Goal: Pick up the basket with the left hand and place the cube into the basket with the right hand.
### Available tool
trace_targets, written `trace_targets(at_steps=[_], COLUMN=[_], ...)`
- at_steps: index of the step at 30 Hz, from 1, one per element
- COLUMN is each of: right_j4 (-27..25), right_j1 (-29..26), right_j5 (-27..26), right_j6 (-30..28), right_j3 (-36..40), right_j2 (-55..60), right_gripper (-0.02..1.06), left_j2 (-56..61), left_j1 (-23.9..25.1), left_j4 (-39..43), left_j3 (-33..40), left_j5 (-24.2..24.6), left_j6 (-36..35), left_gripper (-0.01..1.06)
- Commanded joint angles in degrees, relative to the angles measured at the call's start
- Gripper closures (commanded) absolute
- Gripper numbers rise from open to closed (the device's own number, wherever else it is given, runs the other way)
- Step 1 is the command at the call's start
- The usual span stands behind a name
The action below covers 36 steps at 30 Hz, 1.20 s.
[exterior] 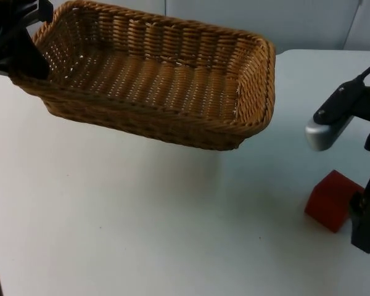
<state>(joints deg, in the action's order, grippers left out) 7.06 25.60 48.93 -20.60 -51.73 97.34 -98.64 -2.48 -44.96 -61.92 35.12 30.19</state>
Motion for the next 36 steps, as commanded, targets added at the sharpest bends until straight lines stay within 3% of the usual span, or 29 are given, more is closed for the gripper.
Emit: trace_targets(at_steps=[1,8,22,24,26,27,28,29,31,36], right_j4=[0.78,-0.02,0.26,0.17,1.28,1.28,2.98,4.95,9.09,14.95], right_j1=[0.21,-0.45,-1.6,-1.6,-2.24,-2.24,-3.42,-4.42,-6.52,-10.93], right_j5=[-3.06,-16.9,-21.03,-21.44,-21.93,-21.93,-22.83,-23.39,-23.01,-18.74], right_j6=[-0.37,-0.21,1.24,1.87,4.91,4.91,9.14,12.55,18.97,23.48], right_j3=[-0.47,-0.47,-0.47,-0.47,-0.47,-0.47,-0.47,-0.47,-1.4,-7.67], right_j2=[0.16,0.43,9.79,10.51,10.97,10.97,10.97,10.65,9.38,4.84], right_gripper=[-0.01,-0.01,0.02,0.16,0.5,0.5,0.82,1.03,1.04,1.04], left_j2=[0.84,0.84,0.84,0.84,0.84,0.84,0.84,0.84,0.84,0.84], left_j1=[0.04,0.04,0.04,0.04,0.04,0.04,0.04,0.04,0.04,0.04], left_j4=[-2.3,-2.3,-2.3,-2.3,-2.3,-2.3,-2.3,-2.3,-2.3,-2.3], left_j3=[-0.03,-0.03,-0.03,-0.03,-0.03,-0.03,-0.03,-0.03,-0.03,-0.03], left_j5=[-0.48,-0.48,-0.59,-0.59,-0.59,-0.59,-0.59,-0.59,-0.7,-0.7], left_j6=[-0.18,-0.18,-0.18,-0.18,-0.18,-0.18,-0.18,-0.18,-0.18,-0.18], left_gripper=[1.05,1.05,1.05,1.05,1.05,1.05,1.05,1.05,1.05,1.05])
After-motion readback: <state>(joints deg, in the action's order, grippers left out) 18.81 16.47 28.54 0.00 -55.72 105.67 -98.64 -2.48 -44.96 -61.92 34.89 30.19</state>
